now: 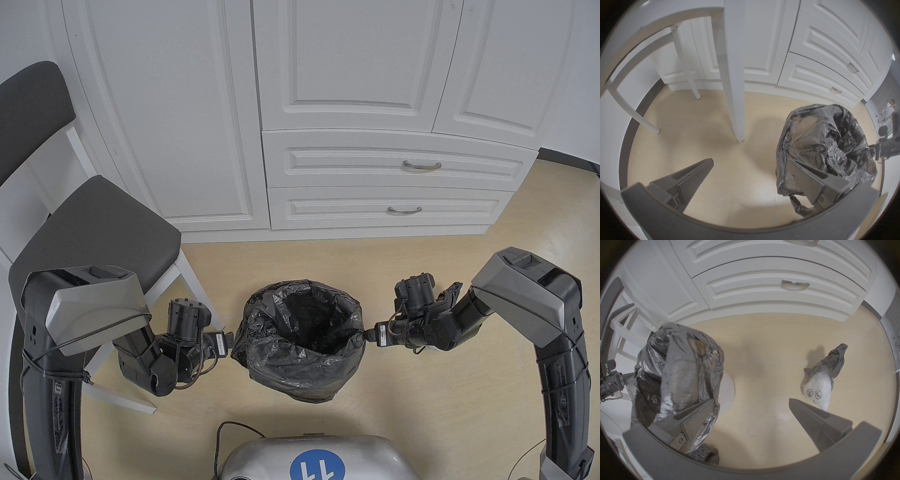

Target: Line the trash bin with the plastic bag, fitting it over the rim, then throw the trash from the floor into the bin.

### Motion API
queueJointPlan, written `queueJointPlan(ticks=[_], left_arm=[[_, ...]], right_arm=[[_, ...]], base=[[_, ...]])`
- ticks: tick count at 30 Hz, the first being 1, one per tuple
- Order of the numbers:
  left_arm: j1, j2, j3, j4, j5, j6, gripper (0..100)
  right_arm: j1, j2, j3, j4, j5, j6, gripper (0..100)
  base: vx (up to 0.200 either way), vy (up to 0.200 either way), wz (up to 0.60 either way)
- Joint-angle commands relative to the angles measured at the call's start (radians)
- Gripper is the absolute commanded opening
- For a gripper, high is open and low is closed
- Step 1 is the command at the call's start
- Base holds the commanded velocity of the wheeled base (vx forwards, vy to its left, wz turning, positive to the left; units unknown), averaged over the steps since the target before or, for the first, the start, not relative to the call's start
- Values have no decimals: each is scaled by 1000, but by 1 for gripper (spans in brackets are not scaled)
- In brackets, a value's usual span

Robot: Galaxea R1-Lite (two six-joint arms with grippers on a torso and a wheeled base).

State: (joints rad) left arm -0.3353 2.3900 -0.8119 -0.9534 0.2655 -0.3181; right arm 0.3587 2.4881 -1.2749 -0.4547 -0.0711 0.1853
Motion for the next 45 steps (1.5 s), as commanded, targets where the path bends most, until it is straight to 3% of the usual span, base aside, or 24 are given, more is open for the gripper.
queueJointPlan(ticks=[1, 6, 9, 16, 20, 25, 29, 32, 33, 34, 35, 36, 38, 42, 45], left_arm=[[2, 1, 16, -39, 6, -3, 100], [4, 11, 20, -47, 6, -7, 100], [16, 12, 30, -77, 6, -13, 100], [42, 15, 71, -176, 9, -12, 100], [55, 15, 99, -211, 9, -12, 100], [65, 18, 109, -235, 9, -13, 100], [71, 17, 119, -237, 9, -15, 100], [75, 15, 140, -248, 9, -15, 100], [75, 17, 149, -265, 9, -15, 100], [75, 18, 157, -275, 9, -15, 100], [76, 20, 169, -291, 9, -13, 100], [76, 20, 172, -297, 9, -13, 100], [76, 29, 188, -326, 9, -13, 100], [76, 34, 201, -352, 9, -13, 100], [78, 34, 203, -354, 9, -13, 100]], right_arm=[[-6, 112, -78, 1, 7, 5, 100], [-23, 137, -159, 31, 39, 43, 100], [-27, 175, -254, 42, 48, 132, 100], [-50, 272, -442, 100, 36, 166, 100], [-58, 298, -554, 148, 36, 263, 100], [-66, 298, -609, 149, 34, 333, 100], [-86, 261, -584, 171, 25, 321, 100], [-126, 123, -428, 257, 34, 161, 100], [-155, 61, -327, 286, 48, 29, 100], [-167, 34, -268, 287, 65, -47, 100], [-188, -3, -175, 274, 119, -164, 100], [-193, -14, -143, 264, 140, -202, 100], [-208, -48, 26, 151, 295, -388, 100], [-199, -25, 204, -151, 424, -590, 100], [-193, -18, 272, -263, 540, -667, 100]], base=[[0, 0, 0], [0, 0, 0], [0, 0, 0], [0, 0, 0], [0, 0, 0], [0, 0, 0], [0, 0, 0], [0, 0, 0], [0, 0, 0], [0, 0, 0], [0, 0, 0], [0, 0, 0], [0, 0, 0], [0, 0, 0], [0, 0, 0]])
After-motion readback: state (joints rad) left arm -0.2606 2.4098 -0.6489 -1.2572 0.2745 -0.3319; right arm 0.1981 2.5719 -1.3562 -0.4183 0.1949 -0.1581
